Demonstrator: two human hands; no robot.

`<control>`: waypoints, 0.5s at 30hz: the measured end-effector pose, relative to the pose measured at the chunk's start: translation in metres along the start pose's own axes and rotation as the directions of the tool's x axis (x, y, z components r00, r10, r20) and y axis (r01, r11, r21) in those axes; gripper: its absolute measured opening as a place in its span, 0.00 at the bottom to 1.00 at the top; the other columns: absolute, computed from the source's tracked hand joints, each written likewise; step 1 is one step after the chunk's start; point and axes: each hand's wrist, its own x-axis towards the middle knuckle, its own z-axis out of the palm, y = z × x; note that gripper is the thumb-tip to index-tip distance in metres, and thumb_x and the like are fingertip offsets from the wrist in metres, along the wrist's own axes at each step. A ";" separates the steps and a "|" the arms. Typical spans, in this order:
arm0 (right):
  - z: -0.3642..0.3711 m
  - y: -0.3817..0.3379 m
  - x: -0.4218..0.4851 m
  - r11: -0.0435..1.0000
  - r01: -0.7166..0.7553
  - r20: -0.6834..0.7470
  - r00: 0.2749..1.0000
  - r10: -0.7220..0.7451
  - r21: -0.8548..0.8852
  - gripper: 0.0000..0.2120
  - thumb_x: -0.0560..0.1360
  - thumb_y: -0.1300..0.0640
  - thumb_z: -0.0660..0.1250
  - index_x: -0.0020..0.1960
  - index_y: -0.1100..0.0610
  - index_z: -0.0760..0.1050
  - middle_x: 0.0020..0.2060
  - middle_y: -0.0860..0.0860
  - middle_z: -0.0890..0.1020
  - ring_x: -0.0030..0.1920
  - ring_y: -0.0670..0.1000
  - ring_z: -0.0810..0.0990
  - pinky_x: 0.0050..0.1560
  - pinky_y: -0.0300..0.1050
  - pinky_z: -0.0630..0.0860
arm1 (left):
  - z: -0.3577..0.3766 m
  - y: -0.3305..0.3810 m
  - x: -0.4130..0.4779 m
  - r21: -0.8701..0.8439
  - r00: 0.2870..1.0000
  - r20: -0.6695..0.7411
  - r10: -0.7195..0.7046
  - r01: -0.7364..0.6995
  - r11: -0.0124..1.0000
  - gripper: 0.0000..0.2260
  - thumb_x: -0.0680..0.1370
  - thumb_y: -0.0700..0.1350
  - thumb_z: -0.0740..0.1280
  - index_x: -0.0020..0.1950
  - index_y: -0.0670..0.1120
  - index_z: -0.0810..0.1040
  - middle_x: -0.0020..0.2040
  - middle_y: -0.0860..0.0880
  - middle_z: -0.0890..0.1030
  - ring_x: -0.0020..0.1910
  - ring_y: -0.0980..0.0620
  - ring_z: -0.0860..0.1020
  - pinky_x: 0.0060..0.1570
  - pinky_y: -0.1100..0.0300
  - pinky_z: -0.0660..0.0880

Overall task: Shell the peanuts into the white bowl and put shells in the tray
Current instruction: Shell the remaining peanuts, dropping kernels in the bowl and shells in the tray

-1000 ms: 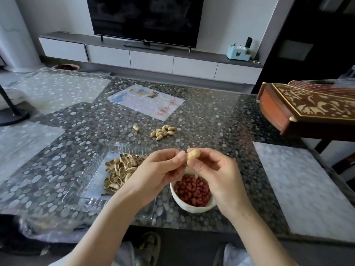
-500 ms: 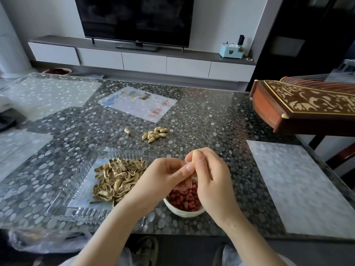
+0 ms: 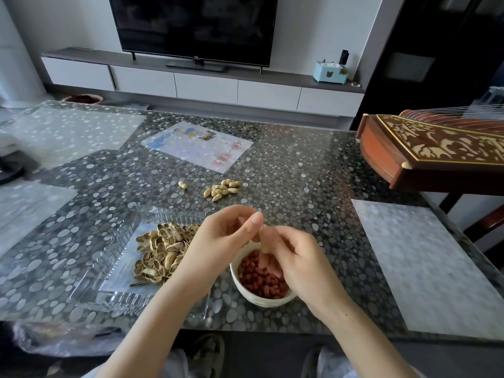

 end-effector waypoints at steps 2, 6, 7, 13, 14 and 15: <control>-0.001 -0.003 0.000 0.999 -0.020 0.011 1.000 0.020 0.045 0.12 0.75 0.45 0.62 0.35 0.45 0.78 0.28 0.44 0.77 0.31 0.41 0.74 0.35 0.35 0.71 | -0.002 -0.001 0.000 -0.017 1.000 0.001 -0.013 0.013 1.000 0.15 0.71 0.53 0.66 0.48 0.44 0.82 0.35 0.52 0.82 0.36 0.62 0.78 0.40 0.69 0.73; -0.002 -0.004 -0.001 0.999 0.023 0.025 0.999 -0.023 -0.029 0.10 0.75 0.45 0.61 0.43 0.47 0.79 0.33 0.38 0.81 0.39 0.38 0.80 0.42 0.32 0.74 | -0.005 -0.003 0.001 -0.018 1.000 0.012 -0.028 0.029 0.999 0.14 0.69 0.53 0.69 0.43 0.42 0.82 0.36 0.50 0.83 0.37 0.59 0.79 0.40 0.66 0.75; -0.001 -0.004 -0.002 0.995 0.057 0.008 0.998 -0.056 -0.080 0.11 0.76 0.45 0.60 0.44 0.47 0.79 0.33 0.38 0.81 0.40 0.39 0.80 0.41 0.33 0.74 | -0.005 -0.003 0.001 -0.008 0.999 0.022 -0.040 0.041 0.999 0.15 0.68 0.55 0.69 0.43 0.43 0.82 0.36 0.50 0.82 0.36 0.59 0.78 0.41 0.64 0.75; 0.003 0.013 0.001 0.845 0.278 -0.113 0.924 -0.365 -0.457 0.15 0.80 0.46 0.52 0.38 0.48 0.68 0.27 0.42 0.72 0.30 0.44 0.73 0.29 0.33 0.66 | 0.007 -0.004 0.001 0.095 0.999 0.048 -0.011 0.007 0.995 0.18 0.73 0.59 0.62 0.38 0.44 0.77 0.27 0.59 0.72 0.28 0.63 0.69 0.35 0.66 0.68; 0.003 0.015 0.002 0.813 0.285 -0.116 0.912 -0.392 -0.507 0.14 0.81 0.47 0.52 0.38 0.48 0.66 0.27 0.41 0.69 0.29 0.43 0.71 0.29 0.31 0.63 | 0.011 -0.003 0.000 0.086 0.997 0.069 -0.022 0.016 0.996 0.16 0.76 0.56 0.60 0.38 0.45 0.76 0.27 0.60 0.73 0.28 0.63 0.70 0.35 0.70 0.68; 0.002 0.015 0.003 0.794 0.290 -0.118 0.904 -0.410 -0.535 0.14 0.81 0.48 0.51 0.37 0.48 0.65 0.27 0.40 0.67 0.28 0.42 0.69 0.29 0.31 0.62 | 0.014 -0.002 -0.001 0.063 0.995 0.093 -0.042 0.036 0.997 0.16 0.77 0.56 0.58 0.37 0.47 0.75 0.27 0.60 0.73 0.29 0.63 0.71 0.36 0.70 0.68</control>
